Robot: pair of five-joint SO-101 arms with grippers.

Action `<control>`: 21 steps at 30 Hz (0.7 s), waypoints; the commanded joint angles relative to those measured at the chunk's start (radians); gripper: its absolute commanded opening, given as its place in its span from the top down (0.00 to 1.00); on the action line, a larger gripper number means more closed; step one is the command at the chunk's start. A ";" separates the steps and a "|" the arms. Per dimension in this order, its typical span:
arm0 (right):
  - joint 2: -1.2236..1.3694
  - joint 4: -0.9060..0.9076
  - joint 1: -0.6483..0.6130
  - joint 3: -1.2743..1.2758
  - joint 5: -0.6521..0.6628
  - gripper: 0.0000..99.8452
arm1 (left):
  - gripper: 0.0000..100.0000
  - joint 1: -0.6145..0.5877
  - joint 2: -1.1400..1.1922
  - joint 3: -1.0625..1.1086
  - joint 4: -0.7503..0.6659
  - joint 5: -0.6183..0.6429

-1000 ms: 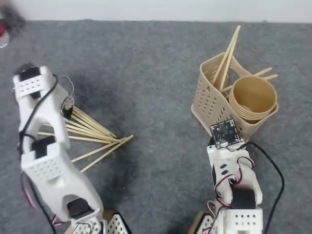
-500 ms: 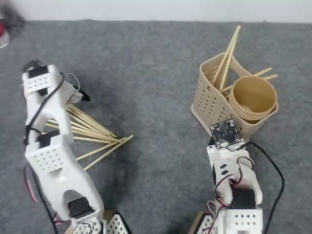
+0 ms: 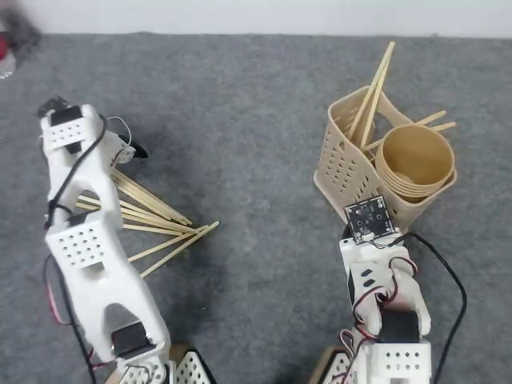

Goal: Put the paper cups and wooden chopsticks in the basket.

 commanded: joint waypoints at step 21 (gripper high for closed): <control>-0.013 -0.019 0.015 0.005 -0.003 0.99 | 0.86 -0.060 0.144 -0.282 0.259 0.020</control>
